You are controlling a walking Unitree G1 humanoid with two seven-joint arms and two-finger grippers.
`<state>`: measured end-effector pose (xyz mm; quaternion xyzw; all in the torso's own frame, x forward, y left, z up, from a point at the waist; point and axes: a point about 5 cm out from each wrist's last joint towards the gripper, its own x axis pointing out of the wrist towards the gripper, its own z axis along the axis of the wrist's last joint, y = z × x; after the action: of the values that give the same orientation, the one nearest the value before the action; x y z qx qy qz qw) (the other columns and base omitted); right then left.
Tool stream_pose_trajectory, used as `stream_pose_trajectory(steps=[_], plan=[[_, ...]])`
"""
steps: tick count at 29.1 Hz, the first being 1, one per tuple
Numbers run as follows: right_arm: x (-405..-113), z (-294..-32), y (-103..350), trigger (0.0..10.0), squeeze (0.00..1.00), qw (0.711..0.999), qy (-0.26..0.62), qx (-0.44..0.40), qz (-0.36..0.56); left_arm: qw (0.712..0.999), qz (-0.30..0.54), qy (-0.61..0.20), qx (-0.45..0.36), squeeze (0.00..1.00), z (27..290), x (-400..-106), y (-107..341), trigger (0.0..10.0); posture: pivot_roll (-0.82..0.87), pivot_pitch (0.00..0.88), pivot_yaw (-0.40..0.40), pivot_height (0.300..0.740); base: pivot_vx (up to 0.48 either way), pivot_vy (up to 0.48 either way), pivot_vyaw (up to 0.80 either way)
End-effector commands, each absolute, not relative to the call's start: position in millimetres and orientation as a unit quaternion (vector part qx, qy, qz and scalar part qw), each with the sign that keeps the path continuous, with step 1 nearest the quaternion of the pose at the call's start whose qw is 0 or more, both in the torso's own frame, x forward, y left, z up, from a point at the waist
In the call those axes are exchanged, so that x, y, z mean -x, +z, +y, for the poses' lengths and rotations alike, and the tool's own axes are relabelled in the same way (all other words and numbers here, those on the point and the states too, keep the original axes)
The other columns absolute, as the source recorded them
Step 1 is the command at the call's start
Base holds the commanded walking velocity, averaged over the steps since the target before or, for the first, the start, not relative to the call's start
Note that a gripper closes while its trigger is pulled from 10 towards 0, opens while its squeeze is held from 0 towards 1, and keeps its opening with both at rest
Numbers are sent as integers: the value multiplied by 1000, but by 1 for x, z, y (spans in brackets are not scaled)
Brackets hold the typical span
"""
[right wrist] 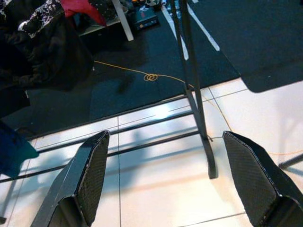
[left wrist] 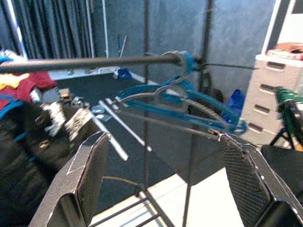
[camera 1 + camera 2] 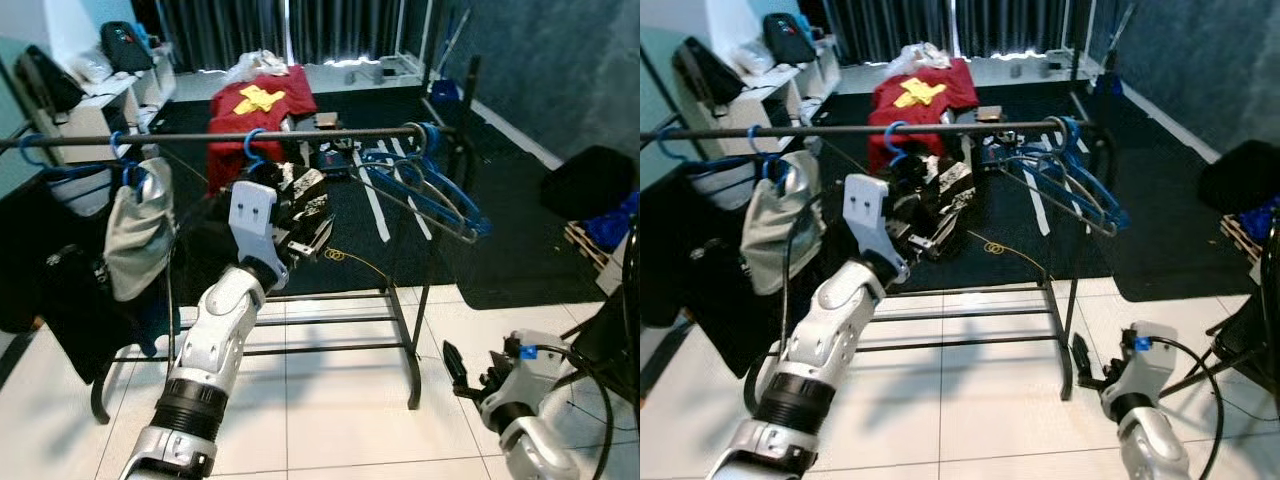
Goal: Hang hanger
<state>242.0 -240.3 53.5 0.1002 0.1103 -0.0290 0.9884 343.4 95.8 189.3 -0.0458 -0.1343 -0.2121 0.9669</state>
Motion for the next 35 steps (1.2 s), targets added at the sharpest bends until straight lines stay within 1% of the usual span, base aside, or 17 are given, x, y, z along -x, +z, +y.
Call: stream_pose_trajectory(steps=[1,3,7,11,15,18,19,20,21,22,23,25,26,31,32,34,35], plan=[[-244,-233,52,10000,0,988,-16,-101,112,976,-133,-170,31,0,118,-347,187,10000,-136,0,4,740,480,0,0],[-244,-233,52,10000,0,988,-16,-101,112,976,-133,-170,31,0,118,-347,187,10000,-136,0,4,740,480,0,0],[-245,-233,53,10000,0,989,-13,-97,110,980,-144,-134,22,0,136,-350,192,10000,-136,0,0,740,480,0,0],[-245,-232,54,10000,0,989,-12,-96,110,981,-146,-127,17,0,140,-351,192,10000,-136,0,0,740,480,0,0],[-245,-231,54,10000,0,989,-10,-96,110,982,-150,-112,-3,0,153,-355,195,10000,-137,0,8,740,480,0,0],[-245,-231,54,10000,0,989,-10,-96,110,982,-150,-112,-3,0,153,-355,195,10000,-137,0,8,740,480,0,0],[-244,-231,54,10000,0,989,-9,-97,110,983,-155,-95,-20,0,161,-357,198,10000,-140,0,12,740,0,0,0],[-244,-231,54,10000,0,989,-9,-97,110,983,-155,-95,-20,0,161,-357,198,10000,-140,0,12,740,0,0,0],[-243,-231,53,10000,0,989,-11,-99,111,985,-150,-78,-47,0,174,-357,198,10000,-144,0,21,740,0,0,0],[-243,-231,53,10000,0,989,-11,-99,111,985,-150,-78,-47,0,174,-357,198,10000,-144,0,21,740,0,0,0],[-241,-231,52,10000,0,988,-14,-101,112,985,-139,-71,-71,0,186,-356,194,10000,-143,0,23,740,0,0,0],[-241,-231,52,10000,0,988,-14,-101,112,985,-139,-71,-71,0,186,-356,194,10000,-143,0,23,740,0,0,0],[-239,-231,51,10000,0,988,-17,-103,114,986,-125,-76,-86,0,195,-353,188,10000,-136,0,22,740,0,0,0],[-239,-231,50,10000,0,988,-17,-104,115,984,-112,-101,-91,0,198,-349,182,10000,-130,0,20,740,0,0,0],[-239,-230,49,10000,0,988,-15,-105,116,977,-82,-156,-122,0,196,-343,169,10000,-124,0,19,740,0,0,0],[-239,-230,49,10000,0,988,-15,-105,116,977,-82,-156,-122,0,196,-343,169,10000,-124,0,19,740,0,0,0],[-240,-229,49,10000,0,988,-14,-105,116,972,-71,-174,-142,0,194,-342,165,10000,-124,0,20,740,0,0,0]])
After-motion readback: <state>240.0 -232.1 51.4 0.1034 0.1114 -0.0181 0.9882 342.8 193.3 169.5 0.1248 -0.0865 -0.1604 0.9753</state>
